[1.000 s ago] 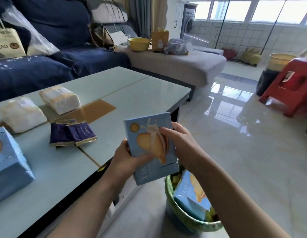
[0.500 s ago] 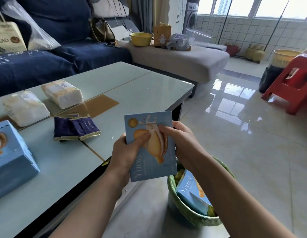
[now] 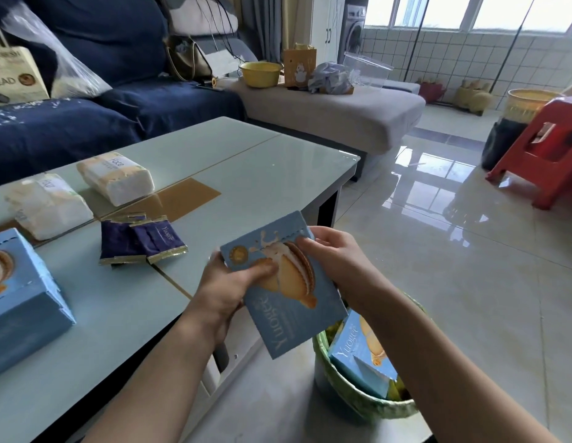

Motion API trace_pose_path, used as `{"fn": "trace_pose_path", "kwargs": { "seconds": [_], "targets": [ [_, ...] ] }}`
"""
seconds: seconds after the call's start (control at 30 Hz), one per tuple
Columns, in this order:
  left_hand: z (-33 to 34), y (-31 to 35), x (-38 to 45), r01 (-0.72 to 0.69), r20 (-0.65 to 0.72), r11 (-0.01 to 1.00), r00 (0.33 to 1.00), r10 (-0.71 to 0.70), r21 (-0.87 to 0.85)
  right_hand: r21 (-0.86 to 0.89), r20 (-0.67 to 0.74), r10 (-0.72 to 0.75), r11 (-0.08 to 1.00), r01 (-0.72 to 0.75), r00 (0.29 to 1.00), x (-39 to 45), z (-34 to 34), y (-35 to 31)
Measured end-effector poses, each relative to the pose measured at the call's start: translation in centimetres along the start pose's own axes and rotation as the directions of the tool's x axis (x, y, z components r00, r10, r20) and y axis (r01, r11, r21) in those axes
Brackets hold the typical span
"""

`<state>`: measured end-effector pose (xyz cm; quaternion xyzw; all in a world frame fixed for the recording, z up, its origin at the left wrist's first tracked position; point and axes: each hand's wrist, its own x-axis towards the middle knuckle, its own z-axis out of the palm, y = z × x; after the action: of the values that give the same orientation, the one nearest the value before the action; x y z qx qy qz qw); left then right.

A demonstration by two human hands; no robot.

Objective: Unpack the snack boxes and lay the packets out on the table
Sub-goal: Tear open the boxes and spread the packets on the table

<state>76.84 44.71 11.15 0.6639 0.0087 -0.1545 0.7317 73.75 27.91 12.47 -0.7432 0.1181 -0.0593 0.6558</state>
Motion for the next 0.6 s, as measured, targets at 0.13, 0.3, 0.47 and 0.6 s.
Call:
{"fn": "trace_pose_path", "kwargs": {
  "seconds": [0.13,0.3,0.47,0.6],
  "targets": [
    [-1.8,0.9,0.7,-0.2,-0.031,0.927,0.975,0.221,0.317,-0.246,0.08,-0.098,0.963,0.115,0.992,0.0,-0.2,0.3],
    [-1.0,1.0,0.1,-0.205,0.234,0.855,0.967,0.101,0.476,-0.399,0.175,-0.142,0.894,0.202,0.974,0.2,0.4,1.0],
    [-1.1,0.7,0.2,-0.171,0.206,0.91,0.974,0.098,0.378,-0.376,0.055,-0.172,0.909,0.18,0.984,0.3,-0.3,0.9],
    [-0.8,0.1,0.8,-0.086,-0.017,0.953,0.995,0.095,0.292,-0.428,-0.105,-0.14,0.9,0.082,0.985,0.5,-1.5,0.8]
  ]
}}
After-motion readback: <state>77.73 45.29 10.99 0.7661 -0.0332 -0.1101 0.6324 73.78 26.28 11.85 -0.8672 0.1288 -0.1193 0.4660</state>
